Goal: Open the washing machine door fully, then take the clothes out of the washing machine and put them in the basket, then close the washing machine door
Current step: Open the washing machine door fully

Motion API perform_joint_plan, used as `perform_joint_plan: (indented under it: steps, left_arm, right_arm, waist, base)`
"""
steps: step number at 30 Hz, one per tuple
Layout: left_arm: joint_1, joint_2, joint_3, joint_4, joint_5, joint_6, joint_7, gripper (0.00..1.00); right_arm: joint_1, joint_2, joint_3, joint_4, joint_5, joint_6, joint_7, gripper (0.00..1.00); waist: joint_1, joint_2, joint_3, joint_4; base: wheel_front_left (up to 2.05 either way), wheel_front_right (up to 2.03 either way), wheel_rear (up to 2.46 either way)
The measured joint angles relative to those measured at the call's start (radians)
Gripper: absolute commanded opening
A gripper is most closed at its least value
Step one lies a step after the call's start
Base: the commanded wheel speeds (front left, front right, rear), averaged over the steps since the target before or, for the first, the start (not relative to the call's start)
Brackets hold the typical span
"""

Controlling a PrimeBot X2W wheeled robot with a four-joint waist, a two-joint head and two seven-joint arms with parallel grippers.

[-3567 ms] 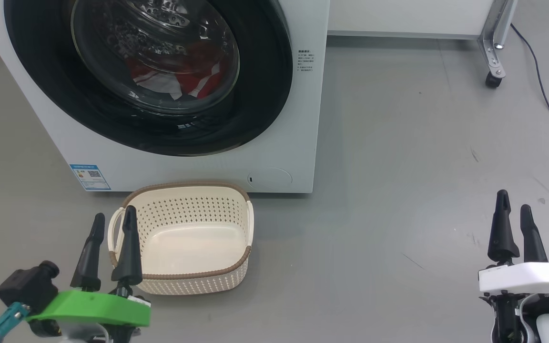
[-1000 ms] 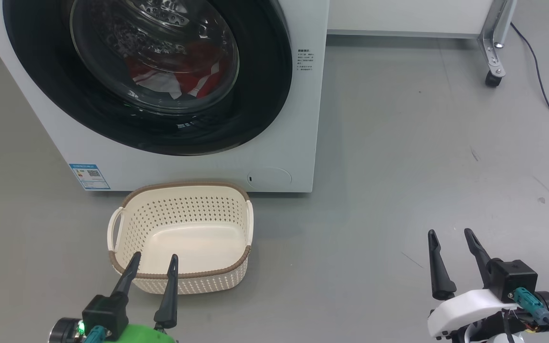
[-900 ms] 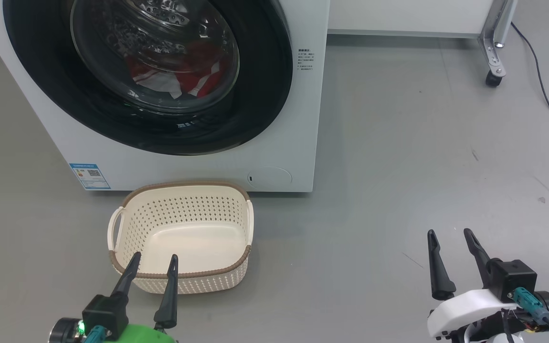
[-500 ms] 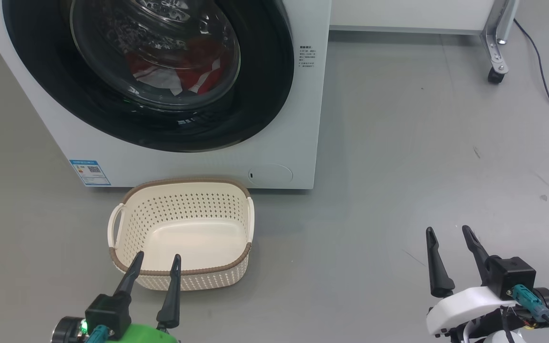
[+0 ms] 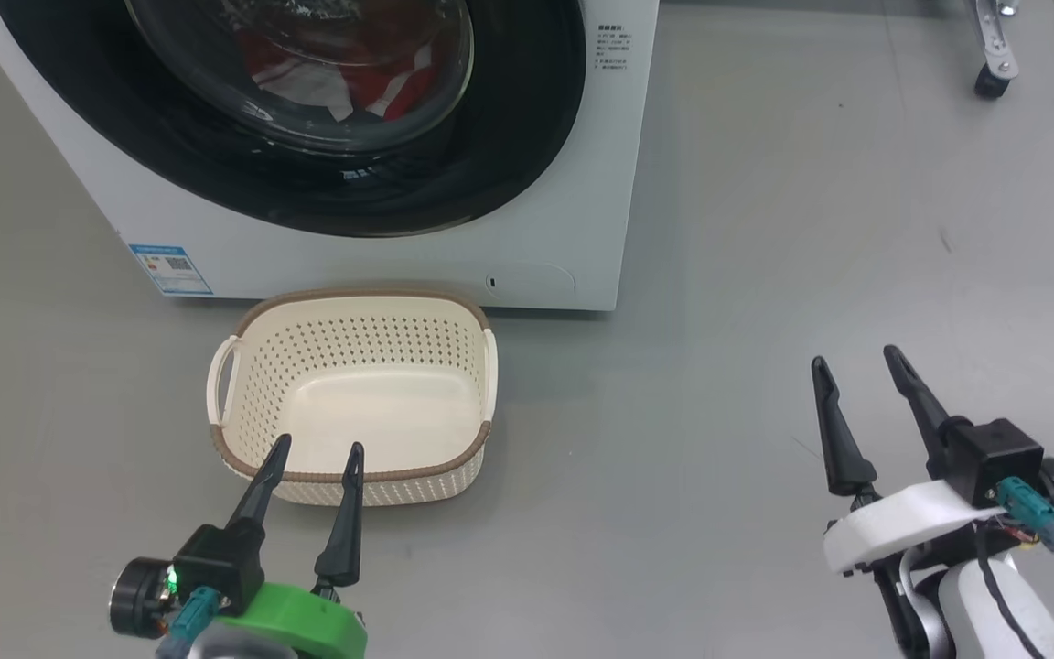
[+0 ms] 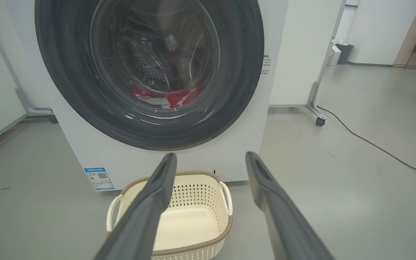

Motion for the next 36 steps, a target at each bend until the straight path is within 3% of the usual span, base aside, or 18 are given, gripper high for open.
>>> perform_joint_plan:
  steps: [6, 15, 23, 24, 25, 26, 27, 36]
  left_arm:
    - [-0.049, -0.001, -0.033, -0.011, 0.0, 0.0, 0.0, 1.0]
    - [-0.098, -0.002, -0.047, -0.019, -0.006, 0.0, 0.0, 1.0]
    - [-0.151, -0.004, -0.059, -0.033, -0.006, 0.0, 0.0, 1.0]
    - [-0.157, -0.004, -0.061, -0.034, -0.006, 0.0, 0.0, 1.0]
    - [-0.163, -0.005, -0.062, -0.035, -0.006, 0.0, 0.0, 1.0]
    - [-0.168, -0.005, -0.063, -0.036, -0.006, 0.0, 0.0, 1.0]
    - [-0.173, -0.005, -0.065, -0.036, -0.006, 0.0, 0.0, 1.0]
    - [-0.21, -0.008, -0.09, -0.04, -0.039, -0.002, 0.0, 1.0]
  right_arm:
    - [-0.095, -0.038, -0.026, -0.01, 0.001, 0.018, 0.017, 1.0]
    - [-0.28, -0.097, -0.055, -0.009, 0.036, 0.076, 0.062, 1.0]
    - [-0.416, -0.127, -0.081, 0.022, 0.063, 0.094, 0.109, 1.0]
    - [-0.433, -0.129, -0.088, 0.027, 0.07, 0.094, 0.113, 0.96]
    - [-0.45, -0.129, -0.092, 0.03, 0.081, 0.094, 0.123, 0.38]
    - [-0.468, -0.129, -0.094, 0.034, 0.091, 0.097, 0.13, 0.38]
    - [-0.485, -0.128, -0.097, 0.038, 0.103, 0.103, 0.135, 0.0]
    - [-0.634, -0.055, -0.177, 0.094, 0.315, 0.111, 0.213, 0.0]
  waist:
    - [0.0, 0.0, 0.056, 0.024]
    - [0.0, 0.0, 0.154, 0.08]
    - [0.0, 0.0, 0.233, 0.12]
    - [0.0, 0.0, 0.242, 0.125]
    - [0.0001, 0.0, 0.252, 0.13]
    - [0.0, 0.0, 0.261, 0.135]
    - [0.0001, 0.0, 0.271, 0.14]
    - [0.0001, 0.0, 0.346, 0.186]
  base:
    - [0.0, 0.0, 0.0]
    - [0.0, 0.0, 0.0]
    - [0.0, 0.0, 0.0]
    - [0.0, 0.0, 0.0]
    - [0.0, 0.0, 0.0]
    - [0.0, 0.0, 0.0]
    - [0.0, 0.0, 0.0]
    - [0.0, 0.0, 0.0]
